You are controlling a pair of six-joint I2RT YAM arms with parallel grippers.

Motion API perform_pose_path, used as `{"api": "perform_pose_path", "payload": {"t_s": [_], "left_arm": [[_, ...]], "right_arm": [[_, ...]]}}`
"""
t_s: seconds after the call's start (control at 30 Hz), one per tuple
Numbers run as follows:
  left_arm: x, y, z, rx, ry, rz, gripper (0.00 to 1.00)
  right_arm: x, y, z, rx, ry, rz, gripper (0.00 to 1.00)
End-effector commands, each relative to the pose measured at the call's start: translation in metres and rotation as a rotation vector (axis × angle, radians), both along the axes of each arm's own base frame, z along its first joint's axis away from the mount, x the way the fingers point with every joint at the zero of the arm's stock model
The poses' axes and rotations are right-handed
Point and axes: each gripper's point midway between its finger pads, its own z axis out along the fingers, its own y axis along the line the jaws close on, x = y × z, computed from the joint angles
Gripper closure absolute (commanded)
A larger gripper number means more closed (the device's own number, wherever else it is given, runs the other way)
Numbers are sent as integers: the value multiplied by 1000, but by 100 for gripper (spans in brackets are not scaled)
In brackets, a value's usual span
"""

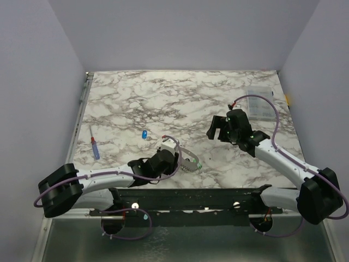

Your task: Put the keys on the keyring

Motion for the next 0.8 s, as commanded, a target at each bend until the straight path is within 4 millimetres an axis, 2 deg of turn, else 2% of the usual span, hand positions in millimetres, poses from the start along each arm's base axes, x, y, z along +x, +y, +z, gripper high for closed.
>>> {"api": "perform_pose_path", "payload": {"t_s": [0.0, 0.07, 0.2, 0.33, 0.43, 0.53, 0.77], "left_arm": [[-1, 6, -8, 168, -117, -113, 55], [-4, -1, -8, 171, -165, -157, 55], [0, -2, -10, 200, -189, -142, 58], [-4, -11, -22, 226, -145, -183, 69], [-12, -26, -26, 173, -78, -201, 69], [-13, -36, -23, 105, -37, -151, 66], [-3, -36, -26, 13, 29, 68, 66]], "right_arm": [[5, -1, 5, -28, -8, 7, 7], [4, -1, 7, -25, -11, 7, 7], [2, -2, 9, -22, -10, 6, 7], [0, -4, 9, -27, -9, 4, 7], [-1, -3, 10, -19, -15, 6, 6], [-2, -4, 9, -18, -17, 8, 6], [-3, -5, 12, -13, -34, 7, 6]]}}
